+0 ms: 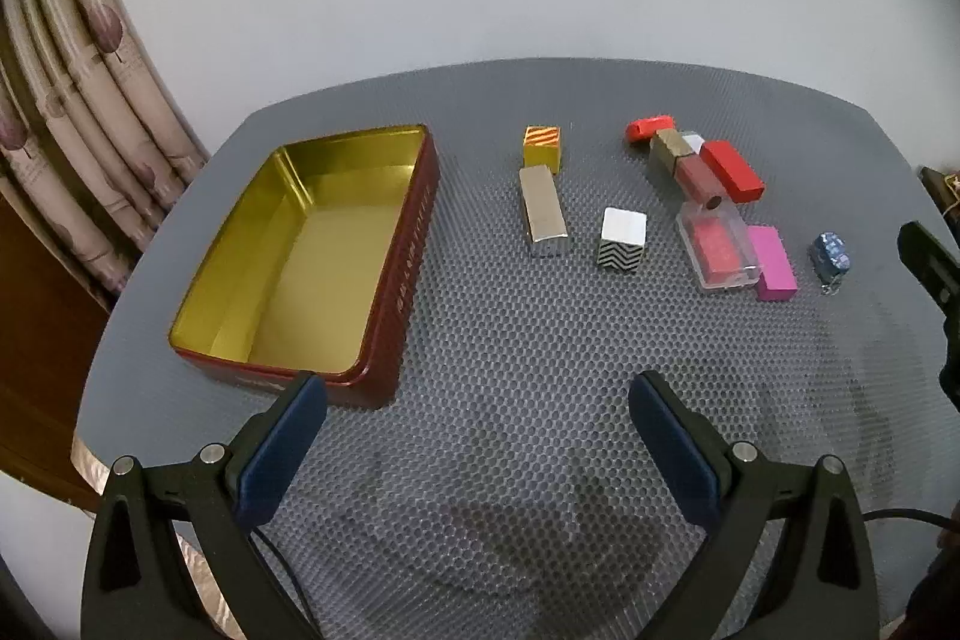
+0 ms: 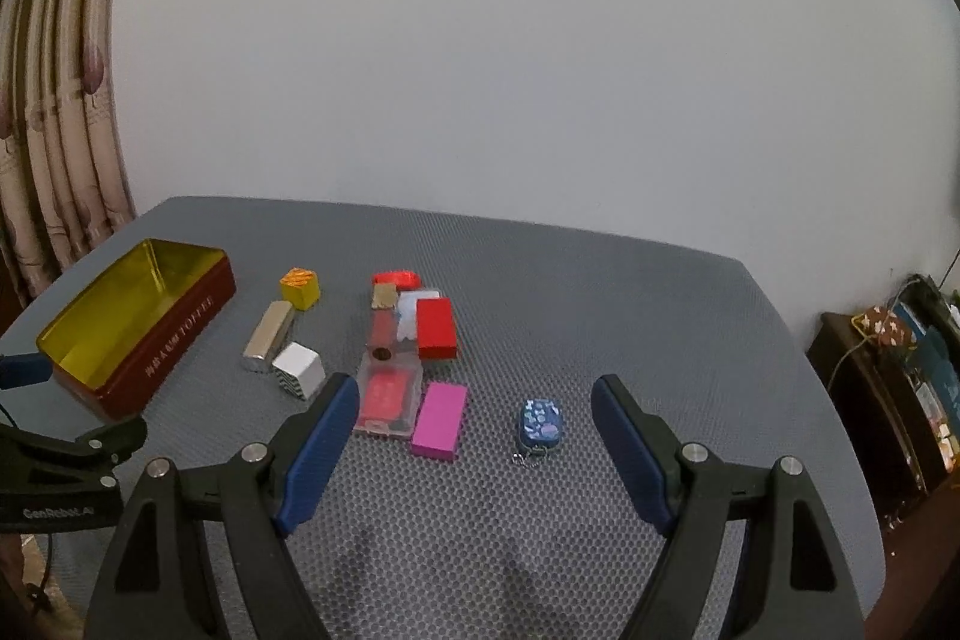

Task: Organize rigid objects
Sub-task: 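Reach the left gripper to the white zigzag cube while the right gripper reaches the blue keychain tin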

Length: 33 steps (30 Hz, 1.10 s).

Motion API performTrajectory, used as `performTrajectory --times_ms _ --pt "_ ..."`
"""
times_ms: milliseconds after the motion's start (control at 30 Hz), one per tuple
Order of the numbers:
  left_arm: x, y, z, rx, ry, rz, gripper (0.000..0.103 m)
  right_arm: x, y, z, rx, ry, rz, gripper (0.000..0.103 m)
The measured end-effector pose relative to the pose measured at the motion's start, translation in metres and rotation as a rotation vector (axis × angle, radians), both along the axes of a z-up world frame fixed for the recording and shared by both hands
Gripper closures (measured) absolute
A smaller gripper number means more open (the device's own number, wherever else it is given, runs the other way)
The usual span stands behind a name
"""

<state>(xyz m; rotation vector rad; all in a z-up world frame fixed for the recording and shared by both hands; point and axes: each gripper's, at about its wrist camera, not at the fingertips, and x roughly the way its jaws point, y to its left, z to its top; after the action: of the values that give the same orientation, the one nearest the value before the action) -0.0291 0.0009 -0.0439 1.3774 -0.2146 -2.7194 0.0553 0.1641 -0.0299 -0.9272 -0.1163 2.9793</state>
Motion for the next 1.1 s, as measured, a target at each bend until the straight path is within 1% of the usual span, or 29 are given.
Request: performTrajectory --times_ms 300,667,700,733,967,1100 --pt "-0.011 0.001 -0.018 -0.005 -0.042 0.006 0.003 -0.018 0.014 -0.032 0.011 -0.079 -0.027 0.021" --pt "-0.026 0.000 -0.038 -0.010 -0.092 0.011 0.003 -0.053 0.049 -0.076 0.005 -0.197 -0.075 0.021" --pt "-0.028 0.000 -0.040 -0.011 -0.098 0.032 0.003 -0.057 0.050 -0.080 0.007 -0.209 -0.081 0.021" --pt "-0.030 0.000 -0.042 -0.012 -0.105 0.033 0.003 -0.062 0.052 -0.084 0.007 -0.218 -0.082 0.021" --pt "-0.041 0.004 -0.054 0.011 -0.131 0.006 0.003 -0.084 0.056 -0.098 0.023 -0.240 -0.084 0.021" --pt "-0.043 0.008 -0.055 0.019 -0.117 -0.001 0.004 -0.091 0.056 -0.106 0.018 -0.255 -0.075 0.021"
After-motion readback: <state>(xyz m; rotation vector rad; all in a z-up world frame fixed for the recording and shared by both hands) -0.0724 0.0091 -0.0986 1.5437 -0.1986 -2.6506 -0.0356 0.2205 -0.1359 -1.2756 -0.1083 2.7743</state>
